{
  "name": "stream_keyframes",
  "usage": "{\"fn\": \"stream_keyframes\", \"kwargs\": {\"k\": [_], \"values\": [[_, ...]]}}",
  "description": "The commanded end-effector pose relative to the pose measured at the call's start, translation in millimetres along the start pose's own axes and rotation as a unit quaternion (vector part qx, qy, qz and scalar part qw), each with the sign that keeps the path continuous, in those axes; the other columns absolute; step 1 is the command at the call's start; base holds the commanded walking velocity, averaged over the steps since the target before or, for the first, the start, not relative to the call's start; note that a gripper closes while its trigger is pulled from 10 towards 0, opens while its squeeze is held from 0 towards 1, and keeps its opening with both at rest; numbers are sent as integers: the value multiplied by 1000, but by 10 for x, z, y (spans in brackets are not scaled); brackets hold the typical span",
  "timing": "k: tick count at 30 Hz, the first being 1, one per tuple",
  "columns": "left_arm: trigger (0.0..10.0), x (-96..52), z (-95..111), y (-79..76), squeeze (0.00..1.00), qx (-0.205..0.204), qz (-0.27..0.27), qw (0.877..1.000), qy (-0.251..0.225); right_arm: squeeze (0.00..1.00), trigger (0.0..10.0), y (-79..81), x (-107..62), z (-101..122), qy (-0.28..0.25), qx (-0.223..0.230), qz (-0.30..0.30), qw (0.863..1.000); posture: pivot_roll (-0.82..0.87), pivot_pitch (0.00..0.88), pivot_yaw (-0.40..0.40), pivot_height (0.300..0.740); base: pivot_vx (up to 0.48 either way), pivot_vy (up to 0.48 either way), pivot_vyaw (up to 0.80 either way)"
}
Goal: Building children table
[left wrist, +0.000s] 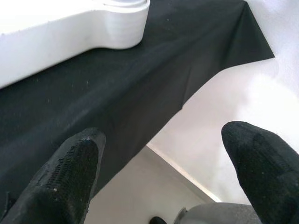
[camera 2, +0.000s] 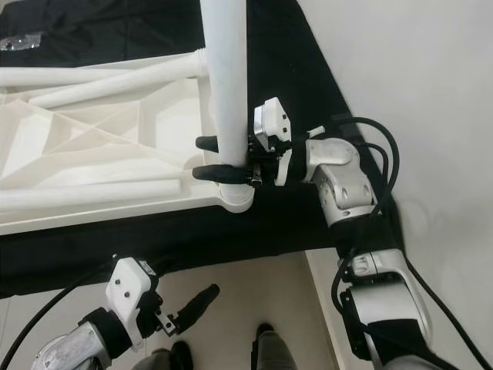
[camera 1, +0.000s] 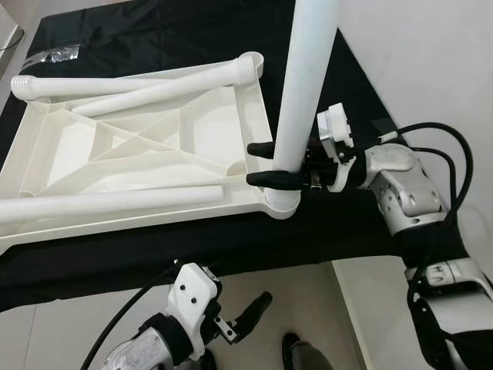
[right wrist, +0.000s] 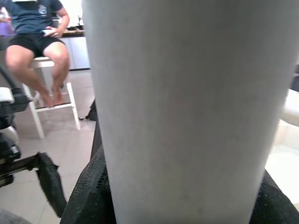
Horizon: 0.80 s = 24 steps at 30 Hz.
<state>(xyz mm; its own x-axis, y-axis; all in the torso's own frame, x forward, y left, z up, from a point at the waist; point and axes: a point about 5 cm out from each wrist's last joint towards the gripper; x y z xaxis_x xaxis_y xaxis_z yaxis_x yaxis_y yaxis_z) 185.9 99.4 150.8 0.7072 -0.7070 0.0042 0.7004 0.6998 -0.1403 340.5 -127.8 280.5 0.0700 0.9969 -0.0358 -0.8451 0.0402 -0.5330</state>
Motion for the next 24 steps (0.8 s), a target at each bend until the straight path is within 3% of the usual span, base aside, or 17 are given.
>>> {"fn": "stream_keyframes", "kwargs": {"k": [1, 5, 14, 15, 17, 18, 19, 20, 22, 23, 24], "values": [[10000, -35, -57, -19, 0, -7, 2, 1000, 14, 0, 10000, 159, 80, -237, 14, 55, 46, 997, 52, 371, 49, 740, 0, 0, 0], [10000, -40, -55, -23, 0, -7, 4, 1000, 14, 0, 10000, 181, 122, -259, 22, 50, 67, 996, 53, 372, 49, 740, 0, 0, 0], [10000, -32, -56, -28, 0, -8, 4, 1000, 13, 0, 10000, 191, 182, -428, 83, 37, 23, 996, 50, 372, 46, 740, 0, 0, 0], [10000, -28, -59, -31, 0, -8, 4, 1000, 13, 0, 10000, 198, 180, -465, 100, 42, -22, 994, 40, 369, 36, 740, 0, 0, 0], [10000, -24, -61, -32, 0, -8, 4, 1000, 13, 0, 10000, 202, 174, -493, 114, 45, -56, 991, 40, 368, 35, 740, 0, 0, 0], [10000, -21, -64, -32, 0, -9, 4, 1000, 12, 0, 10000, 254, 134, -544, 145, 49, -100, 983, 36, 367, 29, 740, 0, 0, 0], [10000, -21, -64, -32, 0, -9, 4, 1000, 12, 0, 10000, 254, 134, -544, 145, 49, -100, 983, 36, 367, 29, 740, 0, 0, 0], [10000, -19, -66, -32, 0, -9, 5, 1000, 12, 0, 10000, 293, 102, -576, 167, 50, -128, 976, 36, 367, 29, 740, 0, 0, 0], [10000, -12, -74, -30, 0, -9, 4, 1000, 12, 0, 10000, 456, 27, -748, 242, 116, -243, 932, 22, 358, 17, 740, 0, 0, 0], [10000, -10, -76, -29, 0, -9, 4, 1000, 12, 0, 10000, 499, 4, -788, 261, 133, -270, 917, 22, 358, 17, 740, 0, 0, 0], [10000, -5, -83, -25, 0, -9, 4, 1000, 12, 0, 10000, 645, -30, -857, 290, 169, -357, 872, 13, 346, 6, 740, 0, 0, 0]]}}
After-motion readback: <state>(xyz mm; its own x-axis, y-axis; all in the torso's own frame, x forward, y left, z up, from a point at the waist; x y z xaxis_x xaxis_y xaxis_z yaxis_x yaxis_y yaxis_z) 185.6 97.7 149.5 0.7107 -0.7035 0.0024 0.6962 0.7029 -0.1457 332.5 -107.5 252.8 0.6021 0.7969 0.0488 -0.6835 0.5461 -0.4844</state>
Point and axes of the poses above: a point about 5 cm out from each wrist's last joint towards the gripper, its own x axis pointing out of the wrist towards the gripper, its own z axis along the axis of the wrist's last joint, y = z × x, and after that the axes turned 11 degrees about -x, right-handed
